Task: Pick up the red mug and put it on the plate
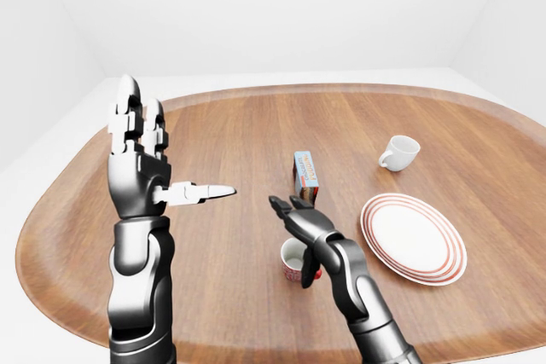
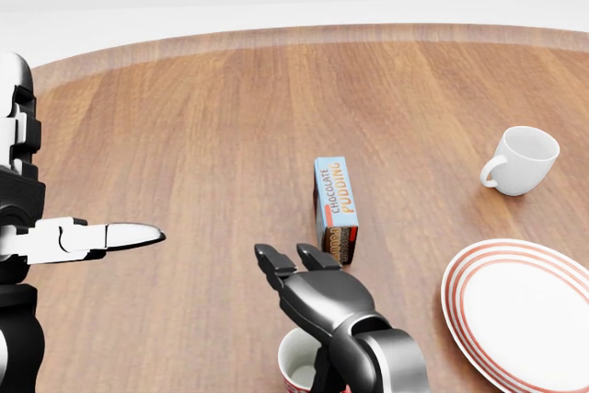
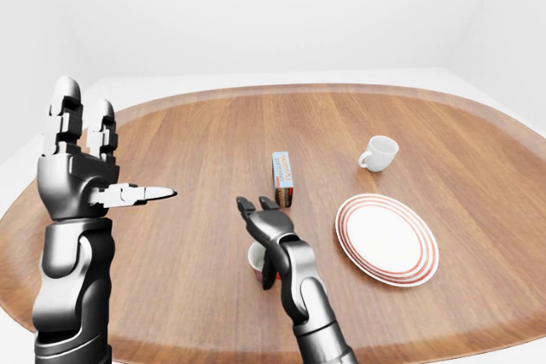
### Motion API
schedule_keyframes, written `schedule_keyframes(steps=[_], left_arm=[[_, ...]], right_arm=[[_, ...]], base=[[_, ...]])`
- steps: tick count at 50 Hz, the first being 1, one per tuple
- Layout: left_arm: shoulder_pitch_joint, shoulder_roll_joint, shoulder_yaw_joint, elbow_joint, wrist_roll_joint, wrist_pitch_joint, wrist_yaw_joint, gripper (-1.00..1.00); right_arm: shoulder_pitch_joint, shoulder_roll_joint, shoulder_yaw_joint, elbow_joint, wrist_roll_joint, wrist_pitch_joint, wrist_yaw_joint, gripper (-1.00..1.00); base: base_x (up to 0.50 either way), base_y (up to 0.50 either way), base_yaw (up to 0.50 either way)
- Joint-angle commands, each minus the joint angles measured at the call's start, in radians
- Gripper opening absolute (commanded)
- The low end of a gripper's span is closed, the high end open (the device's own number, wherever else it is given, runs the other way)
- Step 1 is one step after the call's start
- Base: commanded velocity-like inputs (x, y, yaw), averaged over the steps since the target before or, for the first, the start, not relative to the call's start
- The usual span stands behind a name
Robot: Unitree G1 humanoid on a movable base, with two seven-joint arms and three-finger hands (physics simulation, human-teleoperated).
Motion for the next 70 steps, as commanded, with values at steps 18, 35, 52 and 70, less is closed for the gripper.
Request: schedule_keyframes(steps=[18,35,52,70], left_arm=[[-0.008,0.004,0.006,0.003,-0.006,0.0,0.004,1.0],[-0.009,0.007,0.007,0.004,-0.008,0.0,0.006,1.0],[-0.012,0.01,0.013,0.009,-0.008,0.0,0.007,1.0],[-0.012,0.011,0.014,0.021,-0.008,0.0,0.008,1.0]], right_arm=[[-0.044,-0.001,-0.022,0.127,0.011,0.0,-0.046,1.0],[-0.055,-0.004,-0.025,0.179,0.023,0.0,-0.056,1.0],[-0.067,-0.007,-0.026,0.261,0.037,0.0,-0.095,1.0],[-0.058,-0.012,-0.022,0.283,0.026,0.0,-0.089,0.18]], base=[[0.0,0.0,0.0],[0.0,0.0,0.0],[0.0,0.0,0.0],[0.0,0.0,0.0]])
